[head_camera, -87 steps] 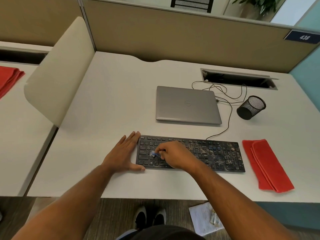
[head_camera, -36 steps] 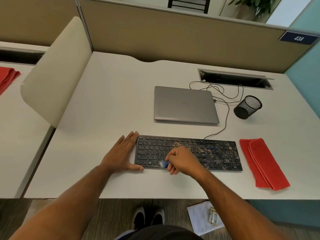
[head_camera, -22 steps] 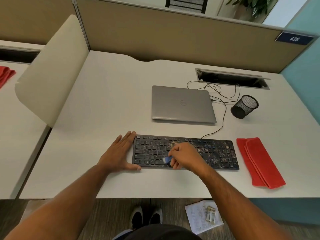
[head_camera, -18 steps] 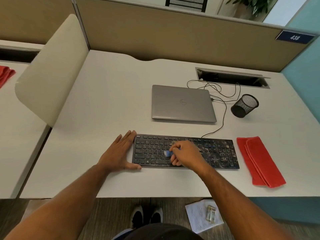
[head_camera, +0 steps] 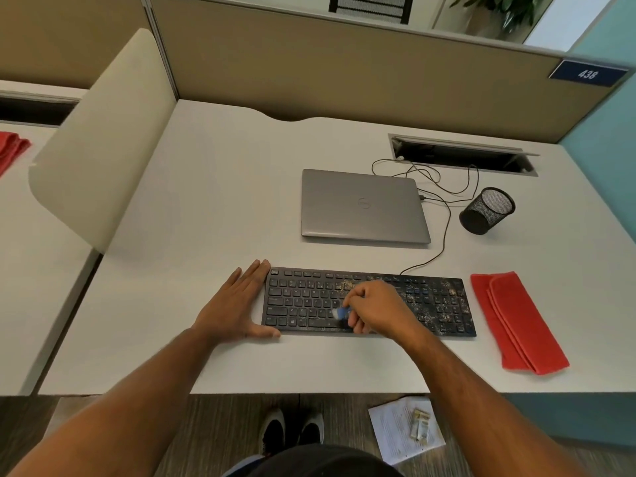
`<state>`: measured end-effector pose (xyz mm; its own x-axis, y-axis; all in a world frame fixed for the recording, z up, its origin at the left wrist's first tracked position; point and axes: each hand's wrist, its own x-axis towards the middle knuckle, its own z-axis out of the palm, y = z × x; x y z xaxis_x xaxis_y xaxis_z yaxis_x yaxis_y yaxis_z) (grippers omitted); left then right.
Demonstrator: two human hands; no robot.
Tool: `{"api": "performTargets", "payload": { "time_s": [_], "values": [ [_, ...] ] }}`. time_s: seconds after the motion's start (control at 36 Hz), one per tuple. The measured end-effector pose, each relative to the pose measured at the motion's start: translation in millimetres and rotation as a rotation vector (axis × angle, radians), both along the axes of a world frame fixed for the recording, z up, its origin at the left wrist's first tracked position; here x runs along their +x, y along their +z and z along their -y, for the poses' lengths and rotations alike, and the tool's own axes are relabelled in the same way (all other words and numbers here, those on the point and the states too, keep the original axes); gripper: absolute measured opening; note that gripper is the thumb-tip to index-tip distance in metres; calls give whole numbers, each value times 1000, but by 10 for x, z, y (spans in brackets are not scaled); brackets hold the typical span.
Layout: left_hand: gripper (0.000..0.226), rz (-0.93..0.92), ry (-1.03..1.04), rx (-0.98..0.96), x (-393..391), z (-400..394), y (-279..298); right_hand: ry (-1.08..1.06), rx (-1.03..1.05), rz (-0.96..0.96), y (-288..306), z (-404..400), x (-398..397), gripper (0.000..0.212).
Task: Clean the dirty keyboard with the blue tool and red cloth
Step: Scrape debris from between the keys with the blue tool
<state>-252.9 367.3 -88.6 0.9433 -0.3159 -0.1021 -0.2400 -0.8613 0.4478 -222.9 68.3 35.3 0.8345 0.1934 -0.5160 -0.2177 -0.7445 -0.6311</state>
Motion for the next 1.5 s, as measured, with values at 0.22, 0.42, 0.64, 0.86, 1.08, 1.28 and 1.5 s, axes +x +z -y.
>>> {"api": "performTargets", "payload": {
  "time_s": [0.22, 0.42, 0.64, 0.86, 1.08, 1.28, 1.5],
  "values": [
    [142, -5, 1, -4, -5, 4, 11, 96, -49, -70, -28, 24, 14, 25],
    [143, -5, -1, 6, -6, 5, 10, 52, -92, 10, -84, 129, 73, 21],
    [144, -17, 1, 7, 3, 2, 11, 30, -11, 56, -68, 82, 48, 19],
    [144, -22, 5, 19, 4, 5, 5, 380, -59, 74, -73, -304, -85, 19],
    [143, -10, 3, 18, -5, 0, -10, 689, -243, 299, -45, -732, -70, 22],
    [143, -12, 7, 4, -5, 3, 4, 842, -437, 324, 20, -553, 25, 19],
    [143, -10, 5, 10, -1, 8, 1, 817, -566, 339, 123, -318, 125, 17]
  ]
}}
